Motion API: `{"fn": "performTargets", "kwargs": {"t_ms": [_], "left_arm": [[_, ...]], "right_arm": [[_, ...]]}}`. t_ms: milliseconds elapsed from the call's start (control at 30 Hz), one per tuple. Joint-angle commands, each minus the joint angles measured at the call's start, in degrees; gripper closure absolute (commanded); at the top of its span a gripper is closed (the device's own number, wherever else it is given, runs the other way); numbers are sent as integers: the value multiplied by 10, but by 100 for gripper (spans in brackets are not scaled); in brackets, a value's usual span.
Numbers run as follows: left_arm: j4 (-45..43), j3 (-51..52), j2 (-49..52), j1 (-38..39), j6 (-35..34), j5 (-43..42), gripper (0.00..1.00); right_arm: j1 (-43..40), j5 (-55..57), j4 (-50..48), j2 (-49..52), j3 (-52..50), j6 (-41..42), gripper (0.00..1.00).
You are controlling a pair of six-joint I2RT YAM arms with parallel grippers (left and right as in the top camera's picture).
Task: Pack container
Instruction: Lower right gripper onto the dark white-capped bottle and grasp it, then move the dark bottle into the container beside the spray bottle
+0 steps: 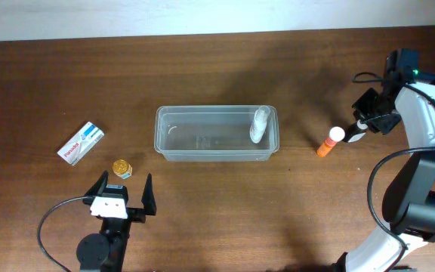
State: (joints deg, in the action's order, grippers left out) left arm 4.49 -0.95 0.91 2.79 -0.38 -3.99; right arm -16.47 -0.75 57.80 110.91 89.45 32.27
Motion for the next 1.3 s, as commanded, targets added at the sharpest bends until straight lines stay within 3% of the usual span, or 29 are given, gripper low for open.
{"fn": "performTargets", "kwargs": {"t_ms": [0,367,733,1000,1267], "left_arm": [[-1,4,-3,2,6,4,1],[-1,4,-3,2,7,4,1],[-1,4,-3,2,7,4,1],[-1,4,-3,2,6,4,1],[-1,4,-3,2,7,4,0]], "right_arm": [[-1,-1,5,10,-4,-20,77],[-1,6,46,-7,31,-92,82],[8,16,195,-11,234,-182,82],[106,12,296,-11,399,-275,81],[218,12,347,-11,419,-289,81]]}}
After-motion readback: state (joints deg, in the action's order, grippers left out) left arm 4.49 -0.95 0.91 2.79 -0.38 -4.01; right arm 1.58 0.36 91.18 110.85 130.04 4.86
